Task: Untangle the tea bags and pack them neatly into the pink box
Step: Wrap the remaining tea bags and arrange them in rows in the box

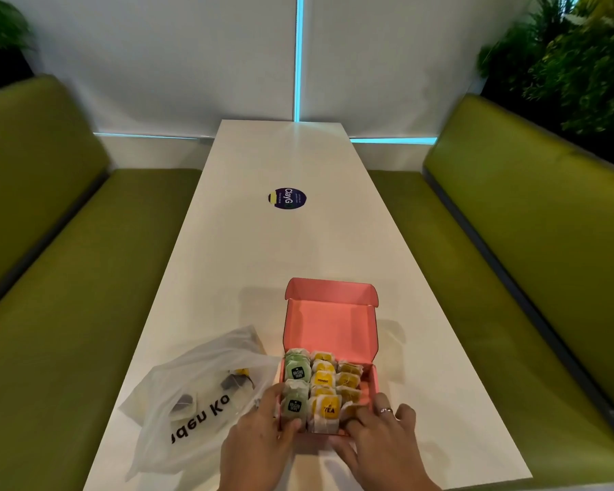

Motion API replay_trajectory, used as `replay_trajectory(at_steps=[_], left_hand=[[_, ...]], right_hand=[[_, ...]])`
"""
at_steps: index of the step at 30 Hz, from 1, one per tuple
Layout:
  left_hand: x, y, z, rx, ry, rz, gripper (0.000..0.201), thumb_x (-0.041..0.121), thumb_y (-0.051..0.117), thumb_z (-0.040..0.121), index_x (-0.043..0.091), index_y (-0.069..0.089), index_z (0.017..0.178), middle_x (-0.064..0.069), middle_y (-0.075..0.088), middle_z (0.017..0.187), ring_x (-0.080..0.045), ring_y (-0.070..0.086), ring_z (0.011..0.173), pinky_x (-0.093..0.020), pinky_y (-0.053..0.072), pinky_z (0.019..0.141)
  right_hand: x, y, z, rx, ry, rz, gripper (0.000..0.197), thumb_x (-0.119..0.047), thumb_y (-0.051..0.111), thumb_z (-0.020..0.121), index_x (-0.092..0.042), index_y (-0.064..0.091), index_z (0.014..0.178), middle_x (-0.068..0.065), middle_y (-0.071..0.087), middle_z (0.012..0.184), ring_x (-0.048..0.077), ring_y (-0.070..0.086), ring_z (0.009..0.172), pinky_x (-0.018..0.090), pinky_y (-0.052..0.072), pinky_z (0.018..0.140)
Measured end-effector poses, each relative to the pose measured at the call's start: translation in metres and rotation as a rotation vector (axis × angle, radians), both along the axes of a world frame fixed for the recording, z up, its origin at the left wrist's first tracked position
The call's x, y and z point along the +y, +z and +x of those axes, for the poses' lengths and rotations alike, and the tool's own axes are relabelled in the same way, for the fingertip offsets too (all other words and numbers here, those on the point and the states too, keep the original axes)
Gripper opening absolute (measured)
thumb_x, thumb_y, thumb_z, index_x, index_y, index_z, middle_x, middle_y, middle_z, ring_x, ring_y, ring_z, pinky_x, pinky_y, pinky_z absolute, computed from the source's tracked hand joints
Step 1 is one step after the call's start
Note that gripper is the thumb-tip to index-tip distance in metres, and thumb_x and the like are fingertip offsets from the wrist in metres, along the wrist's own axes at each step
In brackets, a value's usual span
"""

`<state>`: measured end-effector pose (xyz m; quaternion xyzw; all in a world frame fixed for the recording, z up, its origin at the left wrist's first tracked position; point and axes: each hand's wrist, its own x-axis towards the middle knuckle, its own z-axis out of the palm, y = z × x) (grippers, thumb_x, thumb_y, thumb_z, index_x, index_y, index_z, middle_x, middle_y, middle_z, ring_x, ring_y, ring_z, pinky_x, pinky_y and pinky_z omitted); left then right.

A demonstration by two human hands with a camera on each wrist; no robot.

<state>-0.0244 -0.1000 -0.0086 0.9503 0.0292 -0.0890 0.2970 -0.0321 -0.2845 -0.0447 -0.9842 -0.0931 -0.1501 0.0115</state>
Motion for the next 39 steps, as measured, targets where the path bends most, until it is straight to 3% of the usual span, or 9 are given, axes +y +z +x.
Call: replay_trajectory(at_steps=[5, 9, 13, 16, 21, 26, 32, 36, 39], left_hand=[[0.0, -0.001, 0.0, -0.016, 0.016, -0.005, 0.073, 0.056, 0.053, 0.084, 0.046, 0.011, 0.143, 0.016, 0.051, 0.134, -0.011, 0.054, 0.116, -0.021, 0.042, 0.087], [-0.001, -0.004, -0.002, -0.015, 0.042, -0.006, 0.08, 0.062, 0.049, 0.084, 0.046, -0.002, 0.144, 0.011, 0.05, 0.137, -0.012, 0.054, 0.119, -0.022, 0.042, 0.089], [-0.001, -0.001, -0.003, -0.023, 0.052, -0.006, 0.078, 0.065, 0.046, 0.084, 0.047, 0.0, 0.144, 0.014, 0.047, 0.14, -0.011, 0.052, 0.12, -0.021, 0.041, 0.089], [0.0, -0.001, -0.003, -0.017, 0.036, -0.001, 0.078, 0.066, 0.046, 0.083, 0.048, 0.0, 0.144, 0.015, 0.046, 0.14, -0.011, 0.052, 0.12, -0.021, 0.041, 0.09], [0.001, -0.002, -0.001, -0.013, 0.012, 0.013, 0.08, 0.068, 0.045, 0.082, 0.047, -0.003, 0.144, 0.014, 0.046, 0.141, -0.011, 0.053, 0.119, -0.021, 0.041, 0.089], [0.002, -0.003, 0.0, 0.012, 0.022, 0.027, 0.08, 0.069, 0.046, 0.081, 0.047, 0.003, 0.145, 0.014, 0.048, 0.139, -0.013, 0.053, 0.12, -0.024, 0.042, 0.091], [0.003, -0.005, -0.001, 0.012, 0.01, 0.036, 0.077, 0.07, 0.045, 0.081, 0.05, 0.005, 0.144, 0.015, 0.041, 0.144, -0.012, 0.049, 0.124, -0.024, 0.041, 0.092], [0.003, -0.004, -0.001, 0.011, 0.001, 0.044, 0.077, 0.07, 0.045, 0.082, 0.05, 0.004, 0.144, 0.016, 0.045, 0.141, -0.011, 0.051, 0.122, -0.023, 0.041, 0.091], [0.003, -0.003, 0.0, 0.011, 0.001, 0.041, 0.077, 0.07, 0.045, 0.081, 0.051, 0.004, 0.144, 0.017, 0.041, 0.144, -0.01, 0.049, 0.123, -0.021, 0.04, 0.092]], right_hand=[[0.009, 0.002, -0.001, 0.028, -0.108, 0.035, 0.038, -0.055, 0.04, 0.059, -0.029, 0.067, 0.055, -0.01, 0.058, 0.06, 0.019, 0.039, 0.079, 0.033, 0.019, 0.062], [0.018, -0.002, -0.002, 0.153, -0.213, 0.09, 0.041, -0.063, 0.039, 0.057, -0.031, 0.064, 0.049, -0.006, 0.056, 0.068, 0.02, 0.04, 0.078, 0.034, 0.018, 0.061], [0.027, 0.0, 0.001, 0.193, -0.218, 0.115, 0.039, -0.067, 0.037, 0.057, -0.039, 0.062, 0.047, -0.013, 0.053, 0.067, 0.015, 0.055, 0.069, 0.033, 0.016, 0.06], [0.028, 0.0, 0.004, 0.209, -0.226, 0.133, 0.04, -0.066, 0.038, 0.062, -0.038, 0.063, 0.046, -0.014, 0.052, 0.065, 0.013, 0.046, 0.072, 0.031, 0.015, 0.062], [0.026, 0.002, 0.005, 0.203, -0.21, 0.108, 0.041, -0.068, 0.037, 0.062, -0.04, 0.063, 0.046, -0.014, 0.053, 0.061, 0.011, 0.057, 0.063, 0.033, 0.01, 0.059], [0.012, 0.01, 0.006, 0.106, -0.18, 0.072, 0.035, -0.061, 0.039, 0.062, -0.036, 0.059, 0.046, -0.014, 0.052, 0.056, 0.012, 0.055, 0.061, 0.033, 0.0, 0.061], [-0.001, 0.011, 0.01, 0.006, -0.066, 0.019, 0.038, -0.06, 0.039, 0.066, -0.034, 0.057, 0.046, -0.019, 0.053, 0.05, 0.014, 0.056, 0.062, 0.033, 0.018, 0.063], [0.006, 0.014, 0.014, 0.022, -0.047, 0.017, 0.04, -0.06, 0.039, 0.068, -0.031, 0.057, 0.047, -0.02, 0.053, 0.053, 0.013, 0.05, 0.069, 0.033, 0.02, 0.065], [0.009, 0.015, 0.015, 0.056, -0.033, -0.001, 0.042, -0.061, 0.039, 0.071, -0.031, 0.059, 0.048, -0.02, 0.054, 0.054, 0.013, 0.056, 0.068, 0.034, 0.02, 0.065]])
